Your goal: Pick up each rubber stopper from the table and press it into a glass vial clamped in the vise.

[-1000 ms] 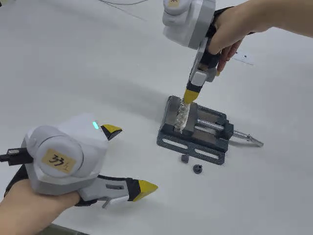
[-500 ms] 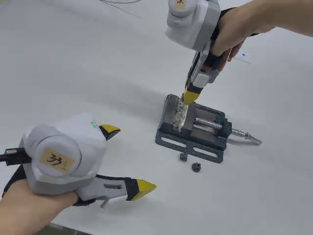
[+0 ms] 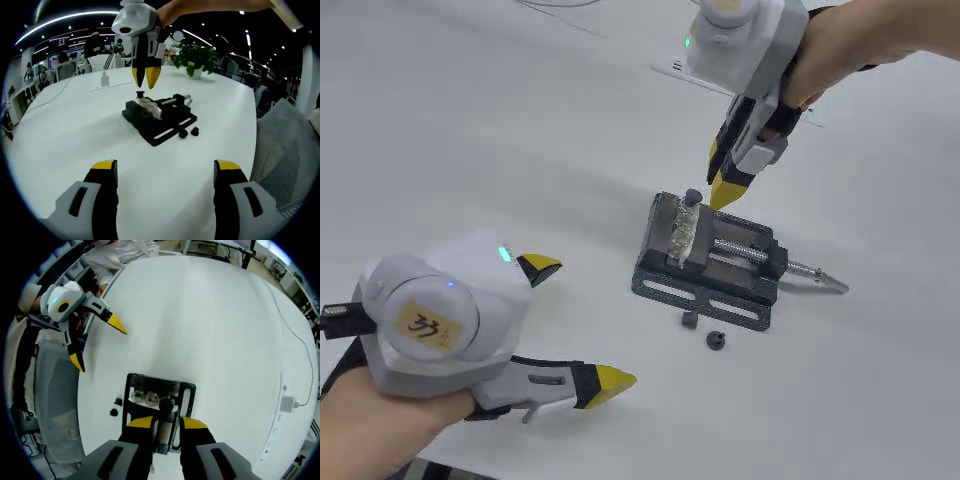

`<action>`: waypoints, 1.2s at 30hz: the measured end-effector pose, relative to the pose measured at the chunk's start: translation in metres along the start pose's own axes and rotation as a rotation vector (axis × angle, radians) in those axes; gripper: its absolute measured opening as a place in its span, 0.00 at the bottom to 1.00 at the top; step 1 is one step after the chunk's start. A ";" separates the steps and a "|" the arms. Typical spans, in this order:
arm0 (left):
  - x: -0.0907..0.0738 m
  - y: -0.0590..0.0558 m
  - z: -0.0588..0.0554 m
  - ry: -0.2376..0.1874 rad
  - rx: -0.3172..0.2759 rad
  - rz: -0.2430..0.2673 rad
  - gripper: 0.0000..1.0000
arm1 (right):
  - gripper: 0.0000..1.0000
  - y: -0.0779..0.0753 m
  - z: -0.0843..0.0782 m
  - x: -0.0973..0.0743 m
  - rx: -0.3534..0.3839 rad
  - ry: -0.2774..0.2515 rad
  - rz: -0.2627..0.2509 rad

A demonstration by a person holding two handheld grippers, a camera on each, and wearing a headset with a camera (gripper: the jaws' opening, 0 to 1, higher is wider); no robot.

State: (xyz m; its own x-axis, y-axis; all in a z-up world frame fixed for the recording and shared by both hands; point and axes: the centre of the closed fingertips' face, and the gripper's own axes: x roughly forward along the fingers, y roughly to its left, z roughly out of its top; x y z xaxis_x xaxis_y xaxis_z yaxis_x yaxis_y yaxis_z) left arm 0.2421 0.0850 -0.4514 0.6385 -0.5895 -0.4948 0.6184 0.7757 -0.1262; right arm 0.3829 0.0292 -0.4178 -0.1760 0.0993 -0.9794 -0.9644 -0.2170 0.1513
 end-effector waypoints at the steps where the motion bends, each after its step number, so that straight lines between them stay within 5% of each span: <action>1: 0.000 0.000 0.000 -0.001 0.000 0.000 0.77 | 0.14 0.001 0.000 -0.002 0.005 -0.002 -0.003; 10: -0.001 0.000 0.002 -0.003 -0.003 0.001 0.77 | 0.06 -0.001 0.010 0.002 -0.042 -0.067 -0.006; 36: 0.004 0.002 -0.003 0.012 -0.011 -0.011 0.76 | 0.00 -0.001 0.017 0.011 -0.009 -0.082 0.008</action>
State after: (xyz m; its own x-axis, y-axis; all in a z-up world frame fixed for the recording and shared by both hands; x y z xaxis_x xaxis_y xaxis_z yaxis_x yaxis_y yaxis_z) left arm 0.2443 0.0847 -0.4557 0.6264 -0.5949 -0.5037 0.6200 0.7719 -0.1406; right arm 0.3783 0.0467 -0.4267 -0.2002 0.1770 -0.9636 -0.9610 -0.2271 0.1579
